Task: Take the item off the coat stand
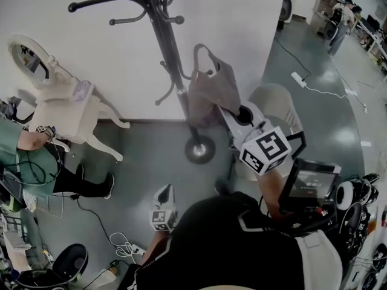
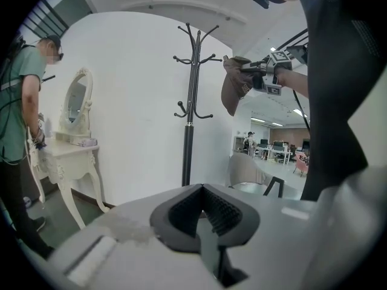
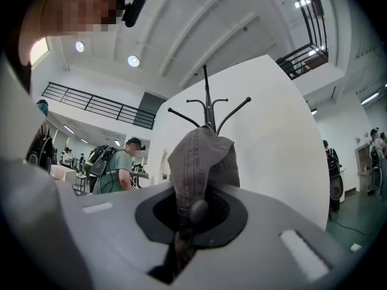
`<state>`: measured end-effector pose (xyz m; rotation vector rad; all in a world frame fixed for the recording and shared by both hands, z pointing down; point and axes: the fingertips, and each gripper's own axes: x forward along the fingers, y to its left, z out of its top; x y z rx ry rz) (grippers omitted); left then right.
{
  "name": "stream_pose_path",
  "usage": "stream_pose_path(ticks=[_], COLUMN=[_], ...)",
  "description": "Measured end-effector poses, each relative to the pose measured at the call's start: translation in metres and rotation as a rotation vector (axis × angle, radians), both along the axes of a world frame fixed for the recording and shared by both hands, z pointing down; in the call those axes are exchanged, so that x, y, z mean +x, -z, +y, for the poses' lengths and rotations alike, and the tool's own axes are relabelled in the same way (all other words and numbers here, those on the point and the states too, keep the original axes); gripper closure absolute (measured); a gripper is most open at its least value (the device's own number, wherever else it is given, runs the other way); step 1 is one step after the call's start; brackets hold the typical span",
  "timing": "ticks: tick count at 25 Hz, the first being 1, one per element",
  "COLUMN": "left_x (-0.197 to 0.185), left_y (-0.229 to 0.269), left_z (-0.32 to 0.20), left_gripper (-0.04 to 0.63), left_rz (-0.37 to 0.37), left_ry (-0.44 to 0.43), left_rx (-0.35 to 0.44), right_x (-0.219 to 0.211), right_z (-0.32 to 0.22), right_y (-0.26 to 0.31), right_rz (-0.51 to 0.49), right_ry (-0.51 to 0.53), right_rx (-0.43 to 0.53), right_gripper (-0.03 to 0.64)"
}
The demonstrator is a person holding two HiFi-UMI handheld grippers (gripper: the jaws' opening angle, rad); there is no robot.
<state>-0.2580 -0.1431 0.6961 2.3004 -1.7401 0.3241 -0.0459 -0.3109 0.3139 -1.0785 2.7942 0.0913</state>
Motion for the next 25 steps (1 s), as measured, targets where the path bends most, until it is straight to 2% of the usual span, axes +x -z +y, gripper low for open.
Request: stream_pose_path(ticks=[13, 25], left_x=[-0.0034, -0.0064], left_y=[0.0025, -0.0011], left_z=[-0.005, 0.0001], left_gripper=[0.549, 0.549], left_rz=[-0.004, 0.009], left_ry=[0.004, 0.01], left_rx=[0.011, -0.012], right_x=[-0.0038, -0.0063], right_z=[0.0035, 0.0047], right_y=[-0.0012, 0.0013], right_rz=[0.035, 0.041], right_ry=[-0.007, -0.001], right_rx=[0.003, 0.012], right_gripper=[0.603, 0.602])
